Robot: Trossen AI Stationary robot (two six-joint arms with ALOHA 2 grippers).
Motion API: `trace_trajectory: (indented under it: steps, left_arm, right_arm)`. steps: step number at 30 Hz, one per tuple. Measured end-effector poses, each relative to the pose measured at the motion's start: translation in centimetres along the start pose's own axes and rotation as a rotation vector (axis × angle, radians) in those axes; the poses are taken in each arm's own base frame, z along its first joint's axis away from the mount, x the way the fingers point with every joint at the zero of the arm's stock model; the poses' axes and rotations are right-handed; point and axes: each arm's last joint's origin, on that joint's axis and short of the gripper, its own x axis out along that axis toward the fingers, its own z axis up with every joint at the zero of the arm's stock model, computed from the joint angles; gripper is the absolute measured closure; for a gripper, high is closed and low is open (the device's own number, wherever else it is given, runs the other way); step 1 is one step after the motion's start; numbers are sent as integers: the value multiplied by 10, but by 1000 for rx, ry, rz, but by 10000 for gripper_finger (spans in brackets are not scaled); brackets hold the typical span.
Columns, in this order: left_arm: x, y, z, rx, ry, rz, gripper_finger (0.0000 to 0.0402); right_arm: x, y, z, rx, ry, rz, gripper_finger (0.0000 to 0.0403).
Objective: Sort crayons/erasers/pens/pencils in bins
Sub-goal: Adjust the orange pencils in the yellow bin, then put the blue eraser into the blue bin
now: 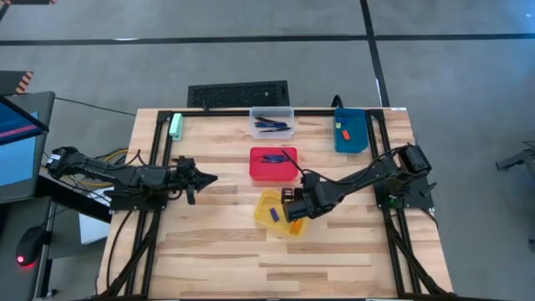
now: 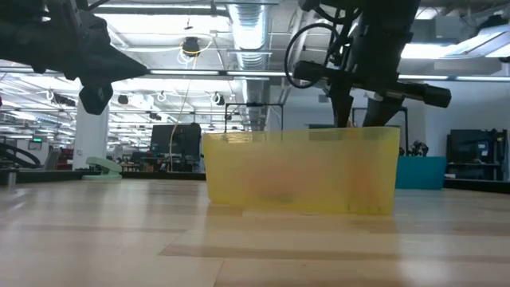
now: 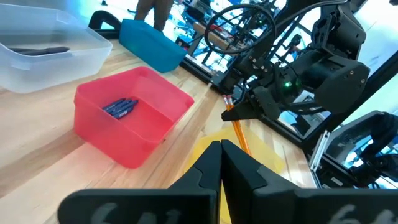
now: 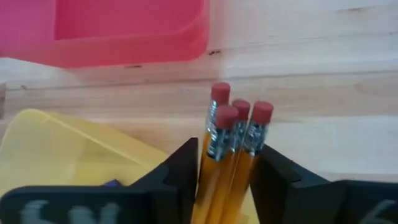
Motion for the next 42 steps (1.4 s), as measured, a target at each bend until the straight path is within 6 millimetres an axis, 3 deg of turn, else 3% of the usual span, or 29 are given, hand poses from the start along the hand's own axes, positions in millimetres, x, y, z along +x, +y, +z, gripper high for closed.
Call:
trace_trajectory:
  steps: [8,14,25,30,33,36,38,42]
  left_arm:
    - [0,-1,1,0,-15,-10,401]
    - [0,-1,2,2,-18,-13,401]
    - [0,-2,2,12,-23,-16,401]
    - [0,-2,2,12,-21,-17,401]
    - [0,-1,1,19,-13,-11,401]
    - [0,-1,1,36,-6,-18,401]
    - [0,-1,1,38,-3,-19,401]
    - [0,-1,0,56,7,-31,401]
  right_arm:
    - [-2,-1,-2,-5,56,-23,204]
    - [-17,0,6,-65,43,-88,172]
    - [-56,10,25,-242,30,-144,168]
    - [-81,27,33,-396,53,-29,170]
    - [-95,48,35,-531,90,164,189]
    - [-98,69,32,-594,146,385,243]
    - [-87,81,25,-620,205,452,298]
    - [-59,90,7,-629,271,415,389]
